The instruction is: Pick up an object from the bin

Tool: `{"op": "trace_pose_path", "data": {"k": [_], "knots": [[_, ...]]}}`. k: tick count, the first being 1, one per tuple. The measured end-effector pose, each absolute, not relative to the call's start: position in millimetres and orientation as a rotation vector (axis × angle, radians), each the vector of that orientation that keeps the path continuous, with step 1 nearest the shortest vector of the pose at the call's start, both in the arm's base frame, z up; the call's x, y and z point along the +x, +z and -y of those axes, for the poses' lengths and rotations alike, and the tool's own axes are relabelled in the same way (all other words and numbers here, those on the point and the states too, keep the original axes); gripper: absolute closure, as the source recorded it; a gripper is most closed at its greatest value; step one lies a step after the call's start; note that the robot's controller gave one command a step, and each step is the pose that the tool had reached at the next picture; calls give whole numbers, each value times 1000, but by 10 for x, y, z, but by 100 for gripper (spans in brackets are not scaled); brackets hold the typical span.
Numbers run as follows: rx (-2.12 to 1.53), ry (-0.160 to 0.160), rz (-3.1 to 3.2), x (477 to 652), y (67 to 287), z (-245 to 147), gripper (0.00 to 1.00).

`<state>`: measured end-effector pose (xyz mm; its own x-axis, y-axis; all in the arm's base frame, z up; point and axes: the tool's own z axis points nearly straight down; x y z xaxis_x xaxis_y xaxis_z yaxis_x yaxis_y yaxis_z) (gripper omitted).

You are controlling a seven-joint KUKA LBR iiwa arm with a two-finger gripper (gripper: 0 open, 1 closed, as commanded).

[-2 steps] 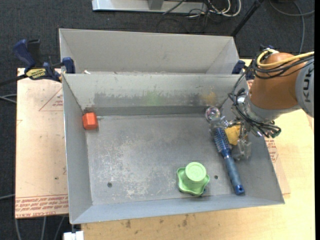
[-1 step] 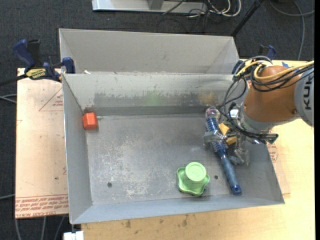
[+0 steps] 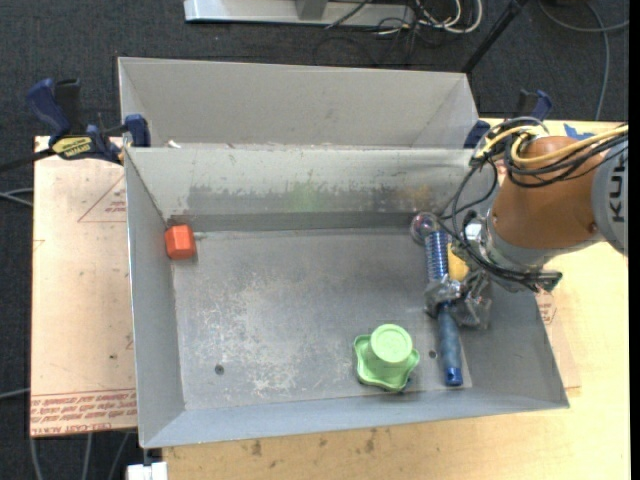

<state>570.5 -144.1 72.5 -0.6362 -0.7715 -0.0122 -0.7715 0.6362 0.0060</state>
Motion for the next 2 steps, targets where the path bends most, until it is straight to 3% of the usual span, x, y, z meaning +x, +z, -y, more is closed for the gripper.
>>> {"op": "trace_pose_path", "data": {"k": [1,2], "knots": [[-1433,-4,-2787,5591,1912,1173,100],[-1030,-1,-2961,5618,2332,1012,100]]}}
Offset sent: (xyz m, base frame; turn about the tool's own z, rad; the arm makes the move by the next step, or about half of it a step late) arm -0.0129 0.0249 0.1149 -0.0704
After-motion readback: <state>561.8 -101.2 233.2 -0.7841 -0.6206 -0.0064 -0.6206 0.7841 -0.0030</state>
